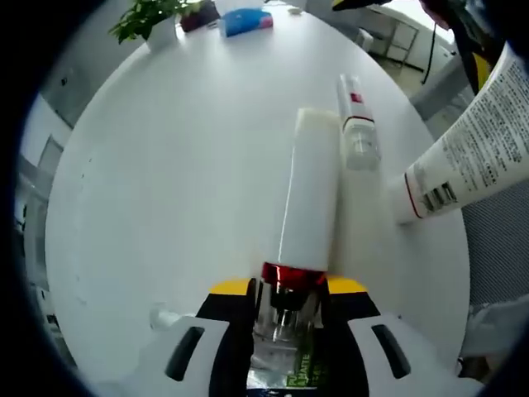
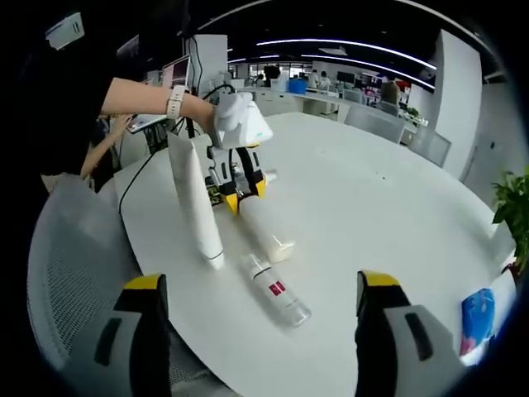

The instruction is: Arrange the skincare products in the storage area until every visible bottle or jar stands upright without overlapping.

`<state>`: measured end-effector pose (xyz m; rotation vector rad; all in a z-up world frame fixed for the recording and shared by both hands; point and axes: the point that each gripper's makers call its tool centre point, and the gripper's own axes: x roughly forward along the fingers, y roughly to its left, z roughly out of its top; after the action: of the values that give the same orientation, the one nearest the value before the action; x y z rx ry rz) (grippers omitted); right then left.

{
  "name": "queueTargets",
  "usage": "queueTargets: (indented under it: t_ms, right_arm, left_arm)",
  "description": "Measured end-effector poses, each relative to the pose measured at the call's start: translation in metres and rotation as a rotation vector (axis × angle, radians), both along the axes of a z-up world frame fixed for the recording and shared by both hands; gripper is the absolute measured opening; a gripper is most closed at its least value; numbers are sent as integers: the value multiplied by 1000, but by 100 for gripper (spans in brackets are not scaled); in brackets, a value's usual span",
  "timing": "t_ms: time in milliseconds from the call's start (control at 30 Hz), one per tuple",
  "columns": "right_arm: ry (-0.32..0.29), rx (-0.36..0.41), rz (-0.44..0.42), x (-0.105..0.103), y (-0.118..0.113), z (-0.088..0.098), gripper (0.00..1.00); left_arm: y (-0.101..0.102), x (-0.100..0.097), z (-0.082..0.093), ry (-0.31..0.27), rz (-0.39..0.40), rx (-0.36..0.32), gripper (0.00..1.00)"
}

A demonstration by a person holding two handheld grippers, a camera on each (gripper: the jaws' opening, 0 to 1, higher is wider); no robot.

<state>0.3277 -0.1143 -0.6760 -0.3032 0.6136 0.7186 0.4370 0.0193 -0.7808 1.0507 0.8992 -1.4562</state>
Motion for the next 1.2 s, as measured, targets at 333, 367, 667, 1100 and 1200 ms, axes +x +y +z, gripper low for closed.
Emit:
queueTargets:
  t_ms: [333,367,667,1100,1200]
  right_arm:
    - [-7,-48,27,23,-7,-1,79]
    - [-9,-45,26,26,-7,-1,77]
    - [-55,1,-3,54,-6,8,60]
    - [-85,29,109,73,33,6,46]
    - [-77,-12,159,77,42,-5,48]
  left_arm:
    - [2,-5,8,-75,-77,33,25]
    - [1,-5,10,-78,-80,31,25]
    - [-15,-4,46,-149,-137,0,24]
    - [-53,-7,81,-195,-235,-36,24]
    - [-61,-7,85,-200,-258,-32,24]
